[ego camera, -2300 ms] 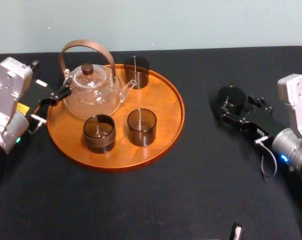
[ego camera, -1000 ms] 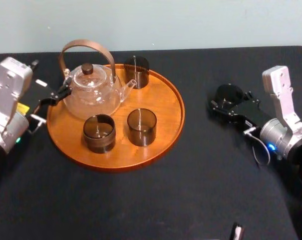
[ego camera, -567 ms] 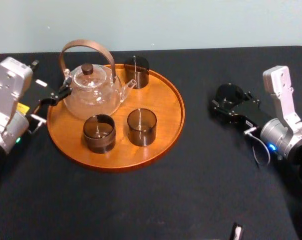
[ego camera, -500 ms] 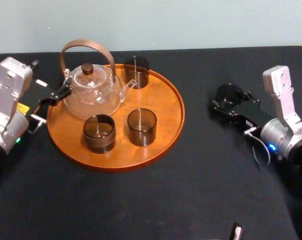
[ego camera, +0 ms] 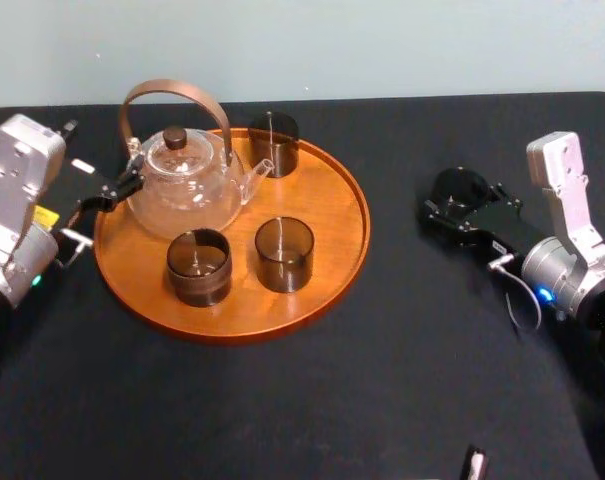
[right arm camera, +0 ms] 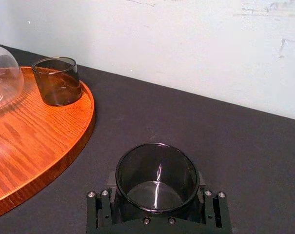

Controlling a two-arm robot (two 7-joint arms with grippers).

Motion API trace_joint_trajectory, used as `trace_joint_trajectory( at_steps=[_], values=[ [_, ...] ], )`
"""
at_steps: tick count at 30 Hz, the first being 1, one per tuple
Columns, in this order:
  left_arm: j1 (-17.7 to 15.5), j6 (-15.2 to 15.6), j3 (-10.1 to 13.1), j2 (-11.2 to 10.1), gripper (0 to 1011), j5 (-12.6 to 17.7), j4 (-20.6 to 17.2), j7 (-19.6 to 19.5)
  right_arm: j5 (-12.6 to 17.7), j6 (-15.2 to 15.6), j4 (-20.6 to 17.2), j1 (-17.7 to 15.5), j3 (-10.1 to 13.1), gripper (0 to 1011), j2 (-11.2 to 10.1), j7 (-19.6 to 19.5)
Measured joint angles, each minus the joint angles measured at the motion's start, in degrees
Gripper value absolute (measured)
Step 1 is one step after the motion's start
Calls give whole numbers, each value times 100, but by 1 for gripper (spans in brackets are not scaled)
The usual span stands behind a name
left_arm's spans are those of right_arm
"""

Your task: Pick up the glass from the table and place it on the tray.

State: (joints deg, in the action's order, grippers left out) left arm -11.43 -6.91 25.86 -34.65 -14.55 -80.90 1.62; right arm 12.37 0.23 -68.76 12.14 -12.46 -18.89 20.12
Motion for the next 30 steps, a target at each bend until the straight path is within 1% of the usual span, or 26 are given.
trace_joint_trajectory(
  at_steps=[7,13,24,30],
  values=[
    [0,0,0,0,1001,0,0,0,1,0,0,0,0,905,0,3],
    [0,0,0,0,1001,0,0,0,120,-78,-56,-14,-4,905,-27,169],
    [0,0,0,0,1001,0,0,0,131,-48,-424,-90,-128,905,-95,184],
    [0,0,0,0,1001,0,0,0,119,-35,-507,-73,-236,905,-96,220]
  ],
)
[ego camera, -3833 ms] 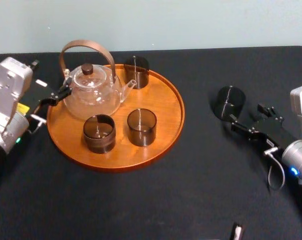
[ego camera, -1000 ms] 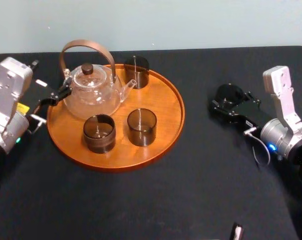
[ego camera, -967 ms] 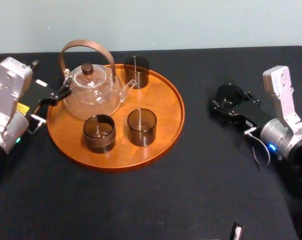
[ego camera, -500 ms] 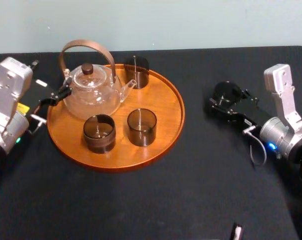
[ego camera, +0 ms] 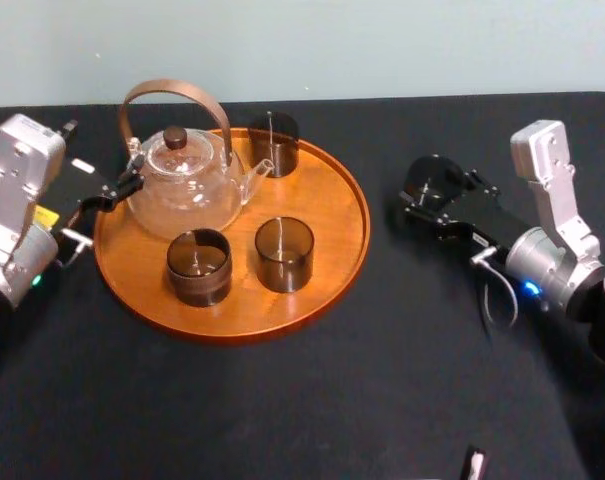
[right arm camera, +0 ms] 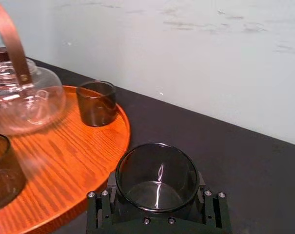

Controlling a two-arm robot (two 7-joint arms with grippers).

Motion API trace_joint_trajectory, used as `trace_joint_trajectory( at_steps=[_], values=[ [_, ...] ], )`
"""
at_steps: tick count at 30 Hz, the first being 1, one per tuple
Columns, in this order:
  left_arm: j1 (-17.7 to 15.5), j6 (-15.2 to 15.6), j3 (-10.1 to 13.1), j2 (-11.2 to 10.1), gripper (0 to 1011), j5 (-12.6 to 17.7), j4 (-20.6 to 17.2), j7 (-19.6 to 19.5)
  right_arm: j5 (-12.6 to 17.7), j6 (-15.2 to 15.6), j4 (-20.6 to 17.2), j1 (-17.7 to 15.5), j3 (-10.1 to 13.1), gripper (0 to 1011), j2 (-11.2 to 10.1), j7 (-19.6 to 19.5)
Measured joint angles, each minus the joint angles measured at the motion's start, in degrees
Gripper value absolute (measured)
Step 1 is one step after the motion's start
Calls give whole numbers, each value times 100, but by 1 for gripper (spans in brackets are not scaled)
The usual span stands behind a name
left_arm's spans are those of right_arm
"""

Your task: Pick up the glass from the table and place it on the tray.

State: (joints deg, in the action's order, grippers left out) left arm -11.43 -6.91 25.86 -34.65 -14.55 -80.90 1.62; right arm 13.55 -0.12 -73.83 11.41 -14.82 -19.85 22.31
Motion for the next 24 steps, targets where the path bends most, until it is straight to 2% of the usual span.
trace_joint_trajectory(
  at_steps=[6,12,24],
  values=[
    [0,0,0,0,1001,0,0,0,-46,27,23,144,-190,905,54,84],
    [0,0,0,0,1001,0,0,0,-116,23,204,378,-397,905,157,152],
    [0,0,0,0,1001,0,0,0,-185,-138,793,893,-682,905,370,346]
  ],
)
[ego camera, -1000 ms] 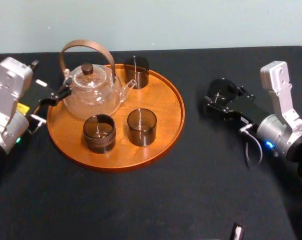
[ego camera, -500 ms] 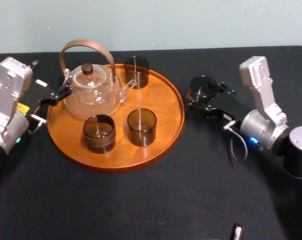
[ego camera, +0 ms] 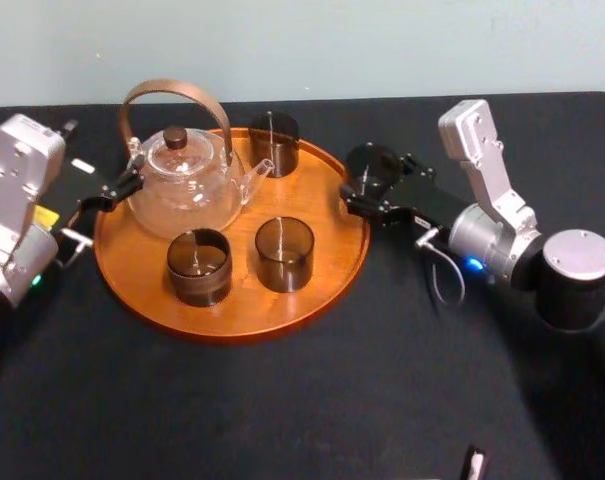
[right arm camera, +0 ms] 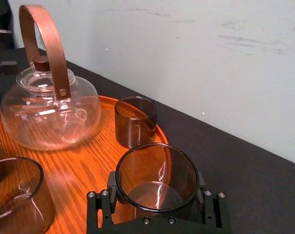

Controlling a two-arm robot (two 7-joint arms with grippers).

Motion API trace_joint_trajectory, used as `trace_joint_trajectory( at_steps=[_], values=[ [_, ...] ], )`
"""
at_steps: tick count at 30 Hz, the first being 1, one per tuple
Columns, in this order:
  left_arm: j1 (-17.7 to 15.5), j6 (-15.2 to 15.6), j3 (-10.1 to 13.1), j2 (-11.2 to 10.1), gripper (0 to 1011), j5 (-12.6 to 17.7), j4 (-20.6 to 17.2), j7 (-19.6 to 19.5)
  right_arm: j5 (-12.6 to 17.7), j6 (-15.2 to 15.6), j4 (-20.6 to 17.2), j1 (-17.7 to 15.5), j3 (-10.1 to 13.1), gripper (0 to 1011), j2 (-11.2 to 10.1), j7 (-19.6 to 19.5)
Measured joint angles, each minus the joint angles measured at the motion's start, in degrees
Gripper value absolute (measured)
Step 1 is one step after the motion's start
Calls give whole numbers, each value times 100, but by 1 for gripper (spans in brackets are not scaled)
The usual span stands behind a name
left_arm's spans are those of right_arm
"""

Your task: Pick up the glass from the table and place it on the tray.

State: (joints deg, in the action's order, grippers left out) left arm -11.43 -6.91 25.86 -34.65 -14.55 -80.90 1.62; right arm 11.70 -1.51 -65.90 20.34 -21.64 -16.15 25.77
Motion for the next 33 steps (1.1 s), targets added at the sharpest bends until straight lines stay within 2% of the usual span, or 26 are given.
trace_joint_trajectory(
  at_steps=[12,33],
  values=[
    [0,0,0,0,1001,0,0,0,24,-177,478,402,-203,905,171,202],
    [0,0,0,0,1001,0,0,0,56,-413,1143,791,-447,905,444,447]
  ],
)
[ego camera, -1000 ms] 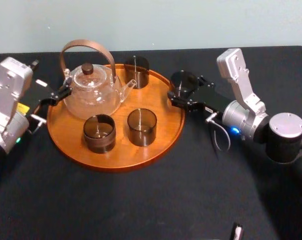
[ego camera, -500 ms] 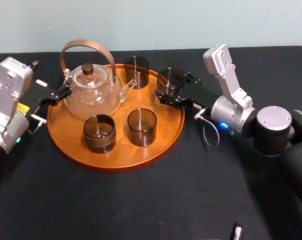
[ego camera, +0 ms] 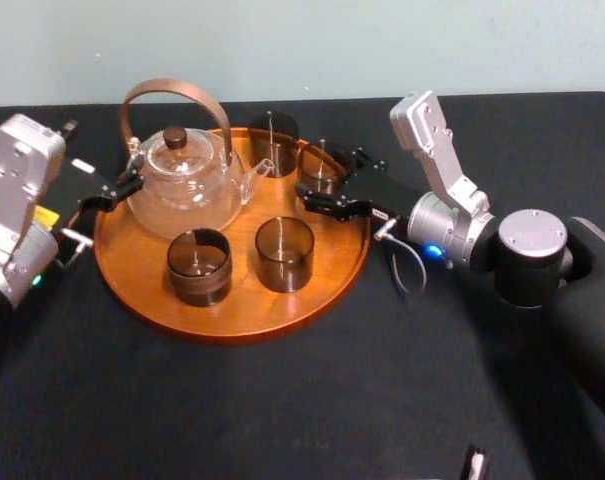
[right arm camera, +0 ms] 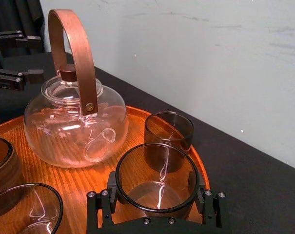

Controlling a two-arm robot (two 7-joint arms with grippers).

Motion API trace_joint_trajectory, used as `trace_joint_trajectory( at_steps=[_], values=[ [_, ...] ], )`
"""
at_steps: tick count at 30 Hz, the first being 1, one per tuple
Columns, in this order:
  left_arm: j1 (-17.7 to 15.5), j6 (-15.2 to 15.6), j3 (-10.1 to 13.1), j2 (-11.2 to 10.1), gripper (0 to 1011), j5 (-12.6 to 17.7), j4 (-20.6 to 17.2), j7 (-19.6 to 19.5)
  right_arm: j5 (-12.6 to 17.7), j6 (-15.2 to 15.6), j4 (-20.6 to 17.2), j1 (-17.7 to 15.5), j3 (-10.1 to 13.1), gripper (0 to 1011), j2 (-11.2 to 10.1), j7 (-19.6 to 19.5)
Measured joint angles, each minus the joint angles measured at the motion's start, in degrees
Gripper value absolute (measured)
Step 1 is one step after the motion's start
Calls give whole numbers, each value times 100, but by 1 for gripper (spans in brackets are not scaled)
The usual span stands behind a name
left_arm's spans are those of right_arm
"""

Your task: Pick up the glass from the table and place it on the tray.

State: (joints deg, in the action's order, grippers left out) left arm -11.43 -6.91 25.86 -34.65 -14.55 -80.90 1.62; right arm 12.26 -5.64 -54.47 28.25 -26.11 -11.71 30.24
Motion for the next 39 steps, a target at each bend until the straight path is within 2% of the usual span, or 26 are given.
trace_joint_trajectory(
  at_steps=[20,39],
  values=[
    [0,0,0,0,1002,0,0,0,-27,-165,659,263,-94,906,199,82],
    [0,0,0,0,1001,0,0,0,-61,-176,673,270,-101,905,206,61]
  ],
)
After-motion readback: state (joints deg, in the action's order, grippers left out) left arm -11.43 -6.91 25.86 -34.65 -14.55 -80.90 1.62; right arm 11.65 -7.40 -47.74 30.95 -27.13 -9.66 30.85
